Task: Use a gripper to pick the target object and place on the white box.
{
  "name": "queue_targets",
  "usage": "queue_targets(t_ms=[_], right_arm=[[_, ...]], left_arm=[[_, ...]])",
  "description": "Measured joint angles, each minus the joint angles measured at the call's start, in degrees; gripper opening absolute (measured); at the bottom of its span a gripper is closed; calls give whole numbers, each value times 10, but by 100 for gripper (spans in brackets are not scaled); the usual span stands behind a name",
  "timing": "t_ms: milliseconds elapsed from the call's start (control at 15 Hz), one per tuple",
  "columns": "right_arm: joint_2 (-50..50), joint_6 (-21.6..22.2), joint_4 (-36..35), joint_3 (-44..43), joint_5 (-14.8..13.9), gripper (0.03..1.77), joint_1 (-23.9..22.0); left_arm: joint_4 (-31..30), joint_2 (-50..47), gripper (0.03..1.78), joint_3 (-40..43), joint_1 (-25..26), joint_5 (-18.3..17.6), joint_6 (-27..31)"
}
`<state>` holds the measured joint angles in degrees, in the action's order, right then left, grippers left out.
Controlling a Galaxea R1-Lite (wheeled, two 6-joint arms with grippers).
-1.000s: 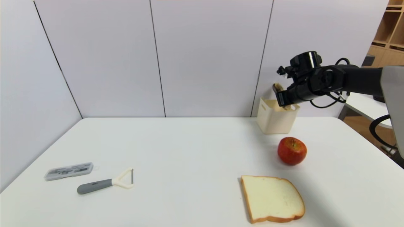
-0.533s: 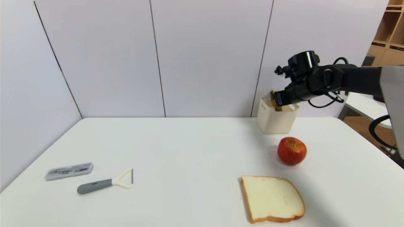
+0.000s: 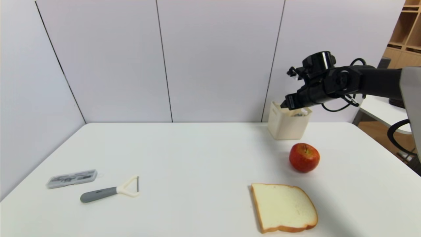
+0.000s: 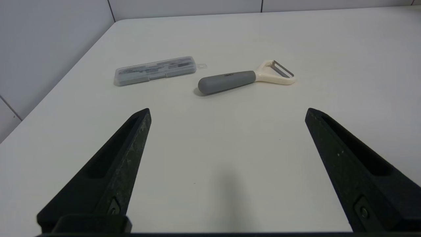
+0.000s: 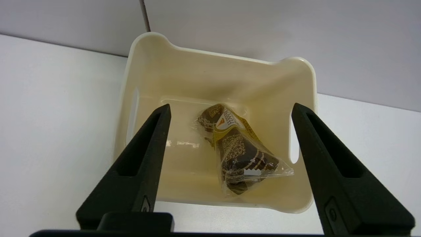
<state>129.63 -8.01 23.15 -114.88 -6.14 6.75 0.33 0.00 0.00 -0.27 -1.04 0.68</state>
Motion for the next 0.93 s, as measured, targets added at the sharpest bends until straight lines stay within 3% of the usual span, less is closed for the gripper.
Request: queue_targets(t_ms=[400,933], right_arm=[[-26,-2,37,0,0,152,0],[-141,0,90,35,0,165,-20]], left_arm=[[0,0,169,0,0,0,0],[0,0,169,0,0,0,0]])
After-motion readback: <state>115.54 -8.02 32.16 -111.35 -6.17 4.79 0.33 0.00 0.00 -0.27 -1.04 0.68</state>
